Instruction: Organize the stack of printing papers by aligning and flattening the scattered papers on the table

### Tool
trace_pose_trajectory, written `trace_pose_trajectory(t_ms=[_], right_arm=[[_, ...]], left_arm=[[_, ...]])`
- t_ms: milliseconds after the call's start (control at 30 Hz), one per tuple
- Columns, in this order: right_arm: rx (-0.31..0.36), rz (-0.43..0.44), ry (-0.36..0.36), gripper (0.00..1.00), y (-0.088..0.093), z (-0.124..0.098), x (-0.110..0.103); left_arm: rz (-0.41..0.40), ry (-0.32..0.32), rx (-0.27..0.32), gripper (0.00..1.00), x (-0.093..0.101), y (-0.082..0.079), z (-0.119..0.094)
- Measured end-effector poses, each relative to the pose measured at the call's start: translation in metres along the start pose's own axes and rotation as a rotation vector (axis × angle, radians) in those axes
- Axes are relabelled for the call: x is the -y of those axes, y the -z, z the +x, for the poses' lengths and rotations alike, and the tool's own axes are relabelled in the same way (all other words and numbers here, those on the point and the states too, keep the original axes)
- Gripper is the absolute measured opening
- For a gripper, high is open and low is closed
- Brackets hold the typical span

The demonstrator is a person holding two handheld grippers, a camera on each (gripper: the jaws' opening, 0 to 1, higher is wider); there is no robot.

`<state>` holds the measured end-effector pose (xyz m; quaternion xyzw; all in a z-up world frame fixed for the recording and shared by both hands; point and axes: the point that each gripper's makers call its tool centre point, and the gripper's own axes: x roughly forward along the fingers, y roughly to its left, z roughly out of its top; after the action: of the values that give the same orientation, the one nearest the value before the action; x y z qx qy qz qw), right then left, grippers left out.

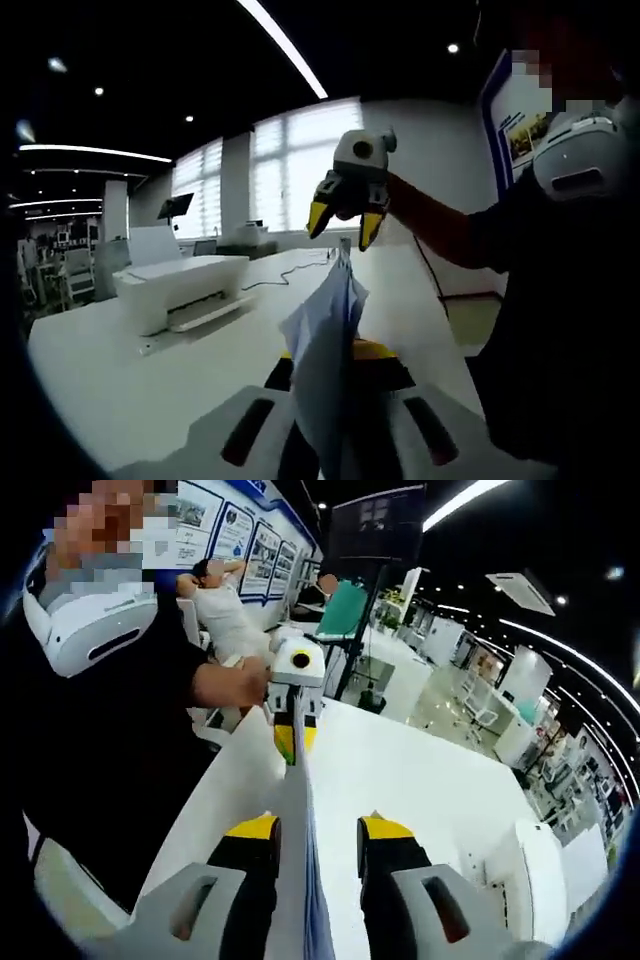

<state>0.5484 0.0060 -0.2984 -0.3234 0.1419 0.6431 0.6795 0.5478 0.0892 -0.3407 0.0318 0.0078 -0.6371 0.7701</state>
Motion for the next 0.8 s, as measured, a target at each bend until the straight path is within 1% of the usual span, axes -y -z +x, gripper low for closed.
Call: trace_pose_trajectory(t_ms=[100, 233, 367, 600, 767, 800], right_arm=[[-0.02, -0.01, -0.041, 0.25, -0.002, 0.01, -0.002], [-0.059, -0.011, -0.083, 0.24, -0.001, 0.019, -0.004], [-0.094, -0.02, -0.093, 0.23, 0.001, 0.026, -0.006], [-0.148, -0.038, -0.144, 0.22, 0.005, 0.041, -0.018], [-0.148, -0.031, -0.153, 0.22, 0.001, 0.041, -0.021], [-0.157, -0.034, -0.156, 0.22, 0.001, 0.04, -0.022]], left_arm=[[0.0, 0.003, -0.002, 0.06, 0.001, 0.0, 0.001], [0.003, 0.0, -0.013, 0.06, 0.002, 0.0, 0.0], [0.004, -0.005, -0.021, 0.06, 0.005, 0.001, 0.0], [-0.004, -0.003, -0.027, 0.06, 0.008, 0.002, 0.001], [-0.012, -0.006, -0.043, 0.06, 0.009, 0.006, 0.003], [-0.007, -0.007, -0.045, 0.06, 0.009, 0.006, 0.003]])
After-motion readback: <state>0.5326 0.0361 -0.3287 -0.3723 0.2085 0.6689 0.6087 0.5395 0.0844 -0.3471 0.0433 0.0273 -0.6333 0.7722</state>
